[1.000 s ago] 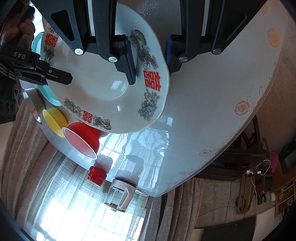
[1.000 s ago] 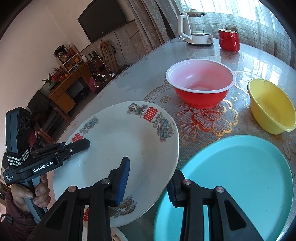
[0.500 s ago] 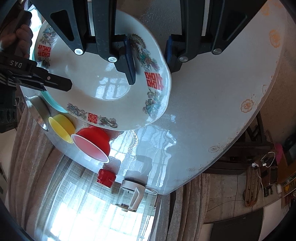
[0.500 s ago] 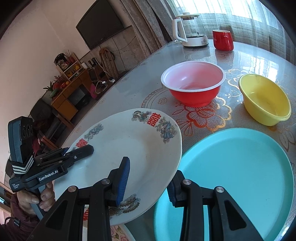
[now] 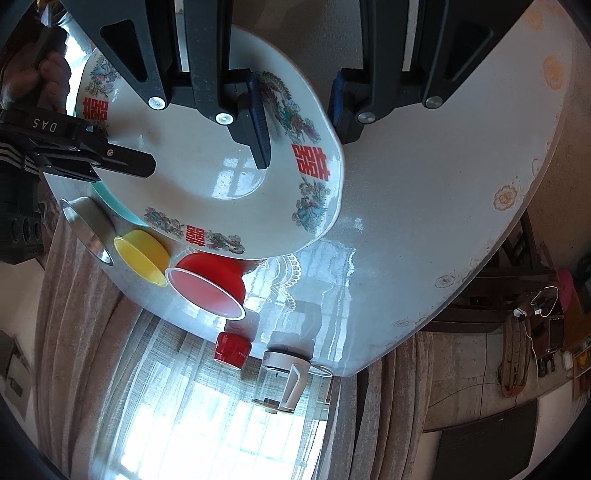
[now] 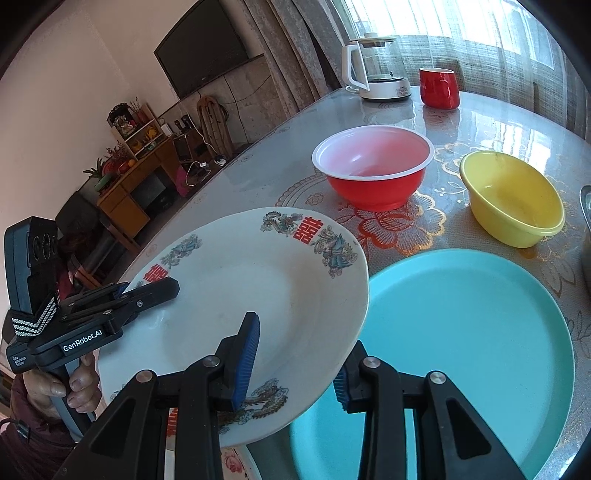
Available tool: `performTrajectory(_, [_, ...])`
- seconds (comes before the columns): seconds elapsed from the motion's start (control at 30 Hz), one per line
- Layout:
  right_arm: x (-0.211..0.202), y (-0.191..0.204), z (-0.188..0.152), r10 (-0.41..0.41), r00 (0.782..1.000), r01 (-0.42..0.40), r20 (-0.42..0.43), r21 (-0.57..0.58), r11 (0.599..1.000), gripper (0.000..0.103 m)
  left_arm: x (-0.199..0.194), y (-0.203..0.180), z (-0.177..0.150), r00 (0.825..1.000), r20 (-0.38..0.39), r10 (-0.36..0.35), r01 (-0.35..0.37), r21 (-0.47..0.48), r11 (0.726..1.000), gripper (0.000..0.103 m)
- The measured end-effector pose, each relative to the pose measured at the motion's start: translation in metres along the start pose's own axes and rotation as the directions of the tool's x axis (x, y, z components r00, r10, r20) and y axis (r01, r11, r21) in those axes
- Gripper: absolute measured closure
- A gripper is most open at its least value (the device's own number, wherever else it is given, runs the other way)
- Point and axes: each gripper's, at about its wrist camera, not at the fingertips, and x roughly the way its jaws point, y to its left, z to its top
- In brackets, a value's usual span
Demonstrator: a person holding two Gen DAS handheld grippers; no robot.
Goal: Organize plates and bowls
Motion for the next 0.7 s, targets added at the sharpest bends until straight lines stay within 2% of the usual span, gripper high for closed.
performTrajectory(0.23, [-0.016,-0.009,-0.004,-0.015,0.999,0.015,0.034,0.019,1.000,0.068,-0.009,-0.022,0.003,1.000,0.028,-0.008,0.007,0.044,0.999,0.074])
performTrajectory(0.4, [-0.033,-0.016,-0.009,-0.038,0.997,0.036,0.061,0.030,0.999,0.068,-0.015,-0.043,0.007,0.998,0.045,-0.040,0.036,0.075,0.997,0.073])
performTrajectory(0.7, [-0.063,-0.044,-0.024,-0.068,0.993,0.058,0.101,0.095,0.994,0.068,-0.007,-0.088,0.009,0.997,0.009,-0.073,0.071,0.133,0.989,0.073])
